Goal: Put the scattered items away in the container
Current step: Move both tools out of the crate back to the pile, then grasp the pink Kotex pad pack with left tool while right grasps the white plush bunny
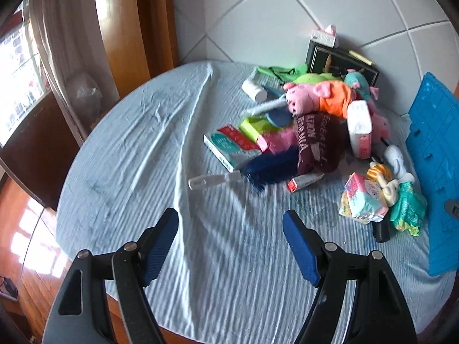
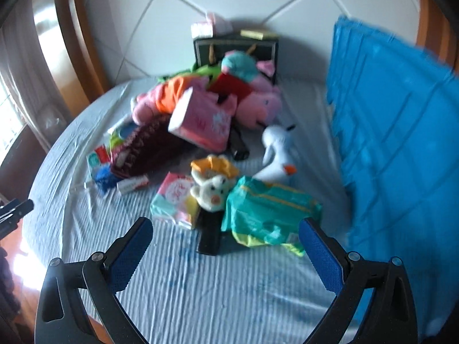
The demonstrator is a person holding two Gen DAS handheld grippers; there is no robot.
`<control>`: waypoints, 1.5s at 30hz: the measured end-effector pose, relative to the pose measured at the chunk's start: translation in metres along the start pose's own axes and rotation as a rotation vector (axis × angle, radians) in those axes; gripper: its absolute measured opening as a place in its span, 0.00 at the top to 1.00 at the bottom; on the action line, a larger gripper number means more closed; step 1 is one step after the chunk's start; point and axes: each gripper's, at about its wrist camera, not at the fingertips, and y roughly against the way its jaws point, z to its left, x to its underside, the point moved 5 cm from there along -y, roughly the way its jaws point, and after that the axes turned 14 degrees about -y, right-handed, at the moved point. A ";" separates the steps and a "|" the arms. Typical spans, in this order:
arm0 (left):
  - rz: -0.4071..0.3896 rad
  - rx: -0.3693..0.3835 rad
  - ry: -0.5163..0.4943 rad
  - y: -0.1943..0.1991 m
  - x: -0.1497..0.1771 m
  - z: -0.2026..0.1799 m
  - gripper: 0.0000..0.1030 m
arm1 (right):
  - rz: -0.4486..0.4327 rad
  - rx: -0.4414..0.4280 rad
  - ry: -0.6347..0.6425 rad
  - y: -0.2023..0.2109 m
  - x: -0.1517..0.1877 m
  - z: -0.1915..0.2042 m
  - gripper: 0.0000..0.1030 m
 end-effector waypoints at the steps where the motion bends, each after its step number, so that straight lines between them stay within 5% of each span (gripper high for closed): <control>1: 0.017 -0.003 0.008 -0.010 0.001 -0.004 0.28 | 0.015 -0.001 -0.008 -0.010 0.000 -0.004 0.00; 9: 0.092 0.018 -0.004 -0.064 -0.008 -0.057 0.28 | 0.068 -0.026 -0.022 -0.067 -0.013 -0.018 0.00; 20: 0.071 0.301 -0.282 -0.095 -0.059 -0.224 0.28 | 0.038 0.029 -0.105 -0.076 -0.035 -0.036 0.00; 23: 0.098 0.316 -0.345 -0.111 -0.064 -0.247 0.28 | 0.039 0.036 -0.121 -0.076 -0.038 -0.036 0.00; 27: 0.120 0.286 -0.321 -0.131 -0.069 -0.238 0.28 | 0.049 0.047 -0.104 -0.084 -0.040 -0.028 0.00; 34: 0.123 0.190 -0.231 -0.142 -0.075 -0.169 0.28 | 0.079 0.000 -0.022 -0.108 -0.048 0.014 0.00; 42: 0.098 0.306 -0.319 -0.131 -0.087 -0.190 0.28 | 0.234 0.064 0.015 -0.159 -0.045 0.028 0.01; 45: 0.143 0.316 -0.387 -0.146 -0.084 -0.209 0.28 | 0.264 0.106 0.015 -0.167 -0.042 0.015 0.18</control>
